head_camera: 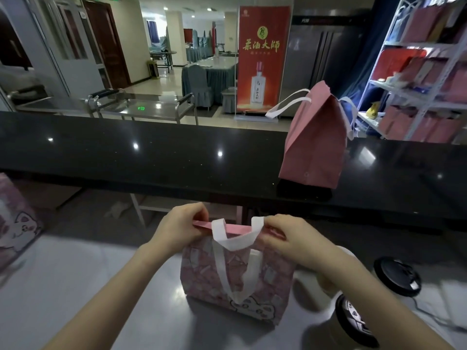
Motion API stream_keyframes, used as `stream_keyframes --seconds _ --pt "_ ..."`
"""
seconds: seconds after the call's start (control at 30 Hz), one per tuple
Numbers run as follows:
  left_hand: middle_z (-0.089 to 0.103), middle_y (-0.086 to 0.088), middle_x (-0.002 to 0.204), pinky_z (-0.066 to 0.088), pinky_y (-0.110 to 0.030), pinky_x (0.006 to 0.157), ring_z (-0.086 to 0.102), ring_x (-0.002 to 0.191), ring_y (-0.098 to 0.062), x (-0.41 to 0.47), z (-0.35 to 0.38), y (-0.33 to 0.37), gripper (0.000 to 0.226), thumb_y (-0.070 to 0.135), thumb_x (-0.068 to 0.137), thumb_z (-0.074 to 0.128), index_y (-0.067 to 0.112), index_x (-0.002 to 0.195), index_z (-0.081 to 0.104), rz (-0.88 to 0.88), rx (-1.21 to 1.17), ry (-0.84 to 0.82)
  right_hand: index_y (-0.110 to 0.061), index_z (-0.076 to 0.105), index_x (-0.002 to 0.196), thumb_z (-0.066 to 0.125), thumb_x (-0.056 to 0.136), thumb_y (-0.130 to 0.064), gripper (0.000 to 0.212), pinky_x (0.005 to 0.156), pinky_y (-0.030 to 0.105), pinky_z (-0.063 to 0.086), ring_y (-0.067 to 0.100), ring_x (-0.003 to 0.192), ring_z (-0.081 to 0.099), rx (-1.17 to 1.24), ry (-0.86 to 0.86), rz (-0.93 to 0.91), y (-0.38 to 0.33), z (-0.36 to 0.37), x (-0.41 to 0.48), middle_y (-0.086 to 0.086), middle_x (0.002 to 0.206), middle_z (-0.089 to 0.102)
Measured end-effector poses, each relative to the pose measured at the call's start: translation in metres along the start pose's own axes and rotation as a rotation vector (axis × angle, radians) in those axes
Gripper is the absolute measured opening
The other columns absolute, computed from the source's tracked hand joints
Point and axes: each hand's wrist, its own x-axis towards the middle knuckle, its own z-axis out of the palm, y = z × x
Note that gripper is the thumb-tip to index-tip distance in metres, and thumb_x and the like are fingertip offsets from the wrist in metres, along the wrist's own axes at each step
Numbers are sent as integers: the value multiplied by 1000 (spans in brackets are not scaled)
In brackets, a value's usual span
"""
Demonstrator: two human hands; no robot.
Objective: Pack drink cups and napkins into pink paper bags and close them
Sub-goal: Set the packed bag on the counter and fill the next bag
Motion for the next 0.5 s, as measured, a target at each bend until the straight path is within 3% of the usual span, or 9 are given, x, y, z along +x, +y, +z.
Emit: stream_keyframes --seconds 0.03,0.1,0.2,0.3,0.4,0.5 --pt "59 16 76 58 -33 64 58 70 -6 -1 1 0 25 24 73 81 30 77 57 -7 22 8 -30 58 116 59 83 -51 38 83 38 48 13 95 53 -67 -53 -11 1 1 -4 -11 104 58" --pt "58 17 75 57 -27 62 57 68 -6 -4 3 -1 26 24 74 81 31 76 56 -3 48 25 -30 52 120 63 80 -39 43 82 36 47 14 100 50 -175 -58 -30 4 7 -11 -12 111 54" --pt "59 18 77 56 -25 61 58 70 -5 -11 0 -3 27 23 74 81 31 78 56 12 46 36 -34 48 121 58 83 -14 44 69 28 41 11 98 49 -155 104 -1 9 18 -16 -16 108 53" --pt "62 15 81 59 -29 67 61 76 -6 -18 -7 -6 25 19 75 81 29 80 59 24 10 25 -31 50 106 59 81 -8 35 56 22 27 10 83 44 -194 220 3 13 29 -19 -17 91 47" --pt "65 16 86 57 -21 68 63 82 -6 -24 -15 -8 30 14 76 79 34 76 57 31 -15 -20 -21 54 94 60 78 -3 25 55 25 23 19 78 51 -229 291 -9 14 36 -21 -10 82 49" --pt "63 17 91 50 -13 67 60 86 -5 -28 -24 -10 34 14 76 79 39 73 56 57 45 -98 -19 57 91 62 80 -4 19 53 20 21 19 80 53 -241 292 -32 16 38 -18 -5 85 58"
